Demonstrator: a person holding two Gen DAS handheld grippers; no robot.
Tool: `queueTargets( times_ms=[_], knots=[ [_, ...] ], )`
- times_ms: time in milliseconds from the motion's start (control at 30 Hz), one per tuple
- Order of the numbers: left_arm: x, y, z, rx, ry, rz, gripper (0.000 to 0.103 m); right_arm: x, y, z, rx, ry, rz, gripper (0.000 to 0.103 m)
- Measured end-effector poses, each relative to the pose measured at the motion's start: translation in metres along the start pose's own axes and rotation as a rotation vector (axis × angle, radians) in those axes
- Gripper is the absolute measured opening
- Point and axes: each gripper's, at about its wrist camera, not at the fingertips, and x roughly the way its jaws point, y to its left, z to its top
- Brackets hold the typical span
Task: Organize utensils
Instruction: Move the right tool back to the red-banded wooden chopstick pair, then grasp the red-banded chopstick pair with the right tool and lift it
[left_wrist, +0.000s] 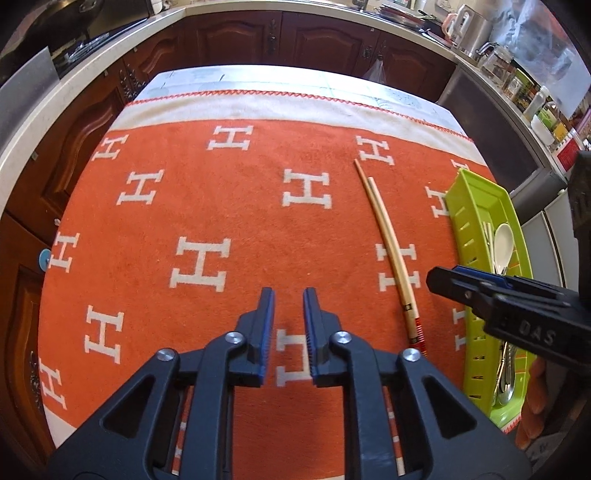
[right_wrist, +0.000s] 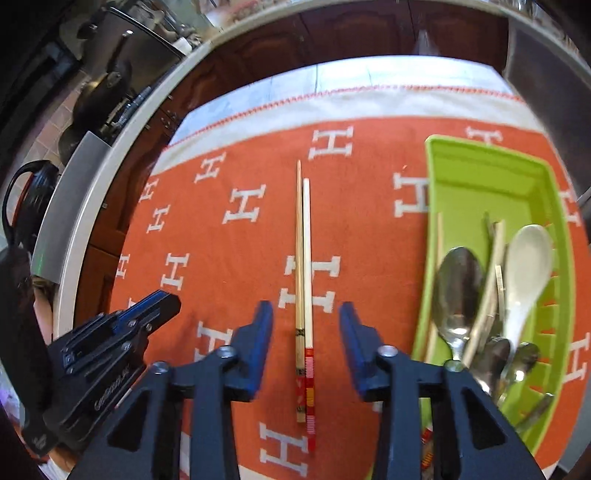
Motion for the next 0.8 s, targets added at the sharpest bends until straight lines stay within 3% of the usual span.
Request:
queueTargets(
  times_ms=[300, 367, 433, 567, 800],
  knots=[
    [0.01, 0.022, -0.002, -0.052, 0.011, -0.018, 0.018, 0.036, 0.012, 0.013, -0.087, 0.062, -0.107, 0.034],
    [0.013, 0.025, -0.003, -0.059, 0.016, -0.025, 0.018, 0.043, 0.015, 0.014, -0.097, 0.085, -0.111, 0.026],
    [0.015, 0.026, -0.004, -0.061, 0.02, -0.028, 0.018, 0.053, 0.019, 0.013, -0.122, 0.11, -0.121, 0.025],
    [0.018, 0.029, -0.006, -0.063, 0.026, -0.033, 0.018, 0.055, 0.037, 0.005, -0.224, 0.074, -0.198, 0.024],
    [0.021, 0.031, -0.006, -0.069, 0.032, -0.042, 0.018, 0.055, 0.046, -0.001, -0.222, 0.079, -0.103, 0.024]
  ],
)
